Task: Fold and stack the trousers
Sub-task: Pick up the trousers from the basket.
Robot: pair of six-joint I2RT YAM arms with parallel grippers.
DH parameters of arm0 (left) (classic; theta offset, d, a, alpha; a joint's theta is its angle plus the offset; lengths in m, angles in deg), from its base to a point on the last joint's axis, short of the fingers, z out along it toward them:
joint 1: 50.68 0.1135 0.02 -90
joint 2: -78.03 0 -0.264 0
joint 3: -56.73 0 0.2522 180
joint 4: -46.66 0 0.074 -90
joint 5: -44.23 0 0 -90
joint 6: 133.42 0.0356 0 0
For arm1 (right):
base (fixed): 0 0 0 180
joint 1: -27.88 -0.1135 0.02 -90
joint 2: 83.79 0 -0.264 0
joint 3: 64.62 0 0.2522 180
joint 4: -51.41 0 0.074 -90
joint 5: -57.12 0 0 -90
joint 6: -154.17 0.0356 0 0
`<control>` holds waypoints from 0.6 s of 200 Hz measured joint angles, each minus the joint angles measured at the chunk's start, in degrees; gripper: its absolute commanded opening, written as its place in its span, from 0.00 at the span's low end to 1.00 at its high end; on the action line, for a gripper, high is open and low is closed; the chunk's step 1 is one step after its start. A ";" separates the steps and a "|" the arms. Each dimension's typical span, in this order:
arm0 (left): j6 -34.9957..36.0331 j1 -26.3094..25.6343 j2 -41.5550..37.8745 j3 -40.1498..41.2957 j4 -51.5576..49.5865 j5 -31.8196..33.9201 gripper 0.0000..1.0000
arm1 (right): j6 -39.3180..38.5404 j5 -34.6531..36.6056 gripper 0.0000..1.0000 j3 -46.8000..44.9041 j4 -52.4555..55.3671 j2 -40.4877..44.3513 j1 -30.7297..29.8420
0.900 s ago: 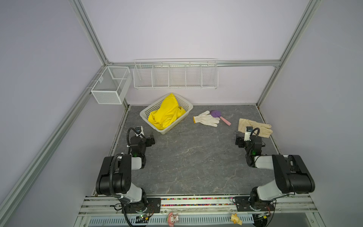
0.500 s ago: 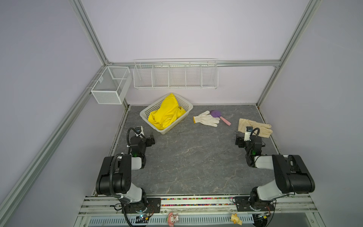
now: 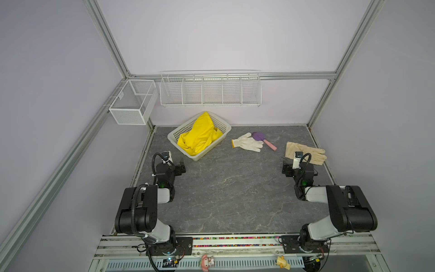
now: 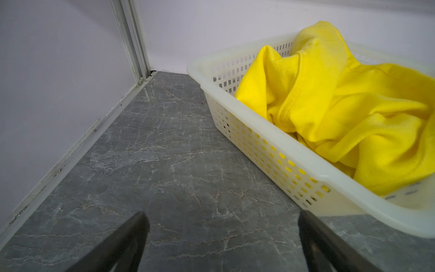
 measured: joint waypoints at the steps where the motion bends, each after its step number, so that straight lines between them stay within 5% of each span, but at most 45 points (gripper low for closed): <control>1: 0.00 0.00 0.00 0.00 -0.02 0.15 0.99 | 0.00 0.00 0.88 0.00 0.00 0.00 0.00; 62: -0.57 0.00 -12.33 0.00 -6.34 2.34 0.99 | -1.07 -2.51 0.88 7.08 12.70 6.01 -0.15; 120: -6.05 -0.24 -28.59 -12.41 -36.17 5.55 0.99 | -1.42 -8.61 0.88 13.44 30.21 17.18 -1.51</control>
